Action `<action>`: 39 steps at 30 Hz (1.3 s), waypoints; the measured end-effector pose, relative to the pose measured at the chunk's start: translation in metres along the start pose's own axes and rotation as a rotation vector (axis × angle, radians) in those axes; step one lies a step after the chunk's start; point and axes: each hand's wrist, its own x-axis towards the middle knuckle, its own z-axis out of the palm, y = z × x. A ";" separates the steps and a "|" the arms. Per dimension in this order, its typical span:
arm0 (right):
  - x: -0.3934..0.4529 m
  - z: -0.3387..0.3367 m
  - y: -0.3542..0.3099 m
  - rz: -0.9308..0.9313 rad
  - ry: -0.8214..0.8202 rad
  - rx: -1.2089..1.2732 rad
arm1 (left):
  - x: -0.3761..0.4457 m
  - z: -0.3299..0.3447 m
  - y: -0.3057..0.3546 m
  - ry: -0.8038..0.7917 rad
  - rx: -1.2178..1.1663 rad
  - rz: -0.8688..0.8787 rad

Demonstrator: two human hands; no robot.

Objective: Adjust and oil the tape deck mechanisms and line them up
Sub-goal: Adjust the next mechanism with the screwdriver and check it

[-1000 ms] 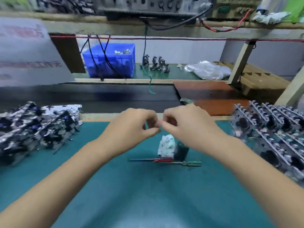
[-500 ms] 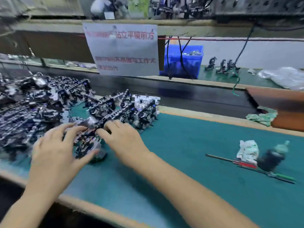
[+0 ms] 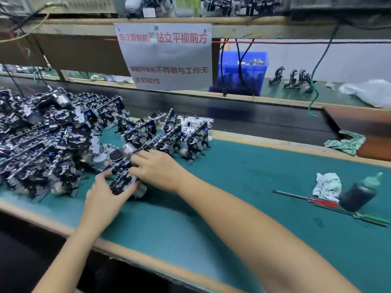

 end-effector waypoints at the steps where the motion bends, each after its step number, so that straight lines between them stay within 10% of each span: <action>1: -0.002 -0.002 -0.001 -0.007 0.039 0.031 | -0.002 -0.002 0.000 -0.024 -0.013 -0.002; 10: -0.080 -0.043 -0.004 0.063 0.057 0.314 | -0.051 -0.012 0.017 -0.301 -0.641 -0.238; 22: -0.215 -0.142 0.041 0.564 -0.290 0.253 | -0.130 0.080 0.120 -0.922 -0.540 0.315; 29: -0.295 -0.140 0.055 0.931 -0.274 0.515 | -0.136 0.138 0.172 -1.025 -0.418 0.489; 35: -0.306 -0.113 0.045 1.124 -0.094 0.596 | -0.127 0.153 0.177 -1.045 -0.307 0.252; 39: -0.318 -0.106 0.031 1.131 -0.073 0.602 | -0.120 0.152 0.167 -0.644 0.087 0.586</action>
